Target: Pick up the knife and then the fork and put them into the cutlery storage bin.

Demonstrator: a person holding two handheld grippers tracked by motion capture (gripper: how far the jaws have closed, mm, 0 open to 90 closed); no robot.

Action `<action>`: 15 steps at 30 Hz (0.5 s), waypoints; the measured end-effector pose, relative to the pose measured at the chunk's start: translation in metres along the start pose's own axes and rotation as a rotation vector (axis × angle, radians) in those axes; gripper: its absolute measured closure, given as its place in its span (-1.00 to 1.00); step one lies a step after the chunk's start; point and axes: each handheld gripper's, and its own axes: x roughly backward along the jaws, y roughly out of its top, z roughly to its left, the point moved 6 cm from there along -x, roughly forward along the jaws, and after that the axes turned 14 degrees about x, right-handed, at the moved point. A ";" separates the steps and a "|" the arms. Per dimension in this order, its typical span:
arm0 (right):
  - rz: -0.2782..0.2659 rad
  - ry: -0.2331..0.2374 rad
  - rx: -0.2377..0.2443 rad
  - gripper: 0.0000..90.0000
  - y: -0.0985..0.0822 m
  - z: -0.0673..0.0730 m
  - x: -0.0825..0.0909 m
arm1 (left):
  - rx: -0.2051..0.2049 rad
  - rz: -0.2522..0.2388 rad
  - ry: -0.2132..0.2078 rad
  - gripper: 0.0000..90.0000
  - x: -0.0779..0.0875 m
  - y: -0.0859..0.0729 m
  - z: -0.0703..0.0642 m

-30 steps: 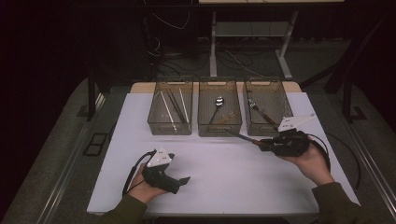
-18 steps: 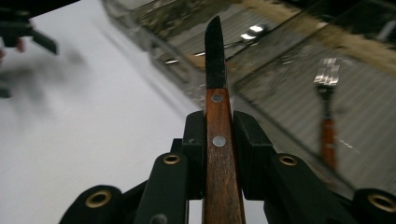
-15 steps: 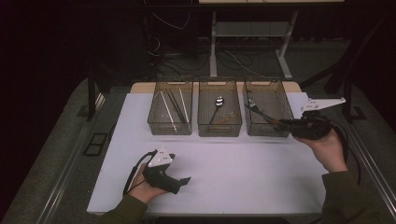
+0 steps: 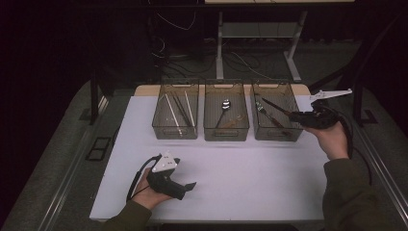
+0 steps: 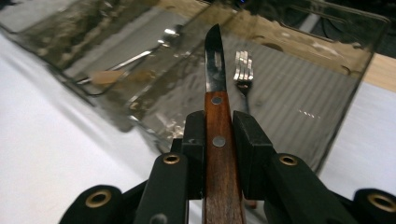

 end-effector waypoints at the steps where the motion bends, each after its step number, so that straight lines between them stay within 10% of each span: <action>1: 0.009 -0.008 -0.006 0.69 0.000 -0.003 -0.002 | 0.000 -0.001 0.000 -1.00 0.000 0.000 0.000; 15: 0.152 -0.106 -0.070 0.69 0.000 -0.032 -0.046 | 0.005 0.000 -0.006 -1.00 -0.001 0.000 0.000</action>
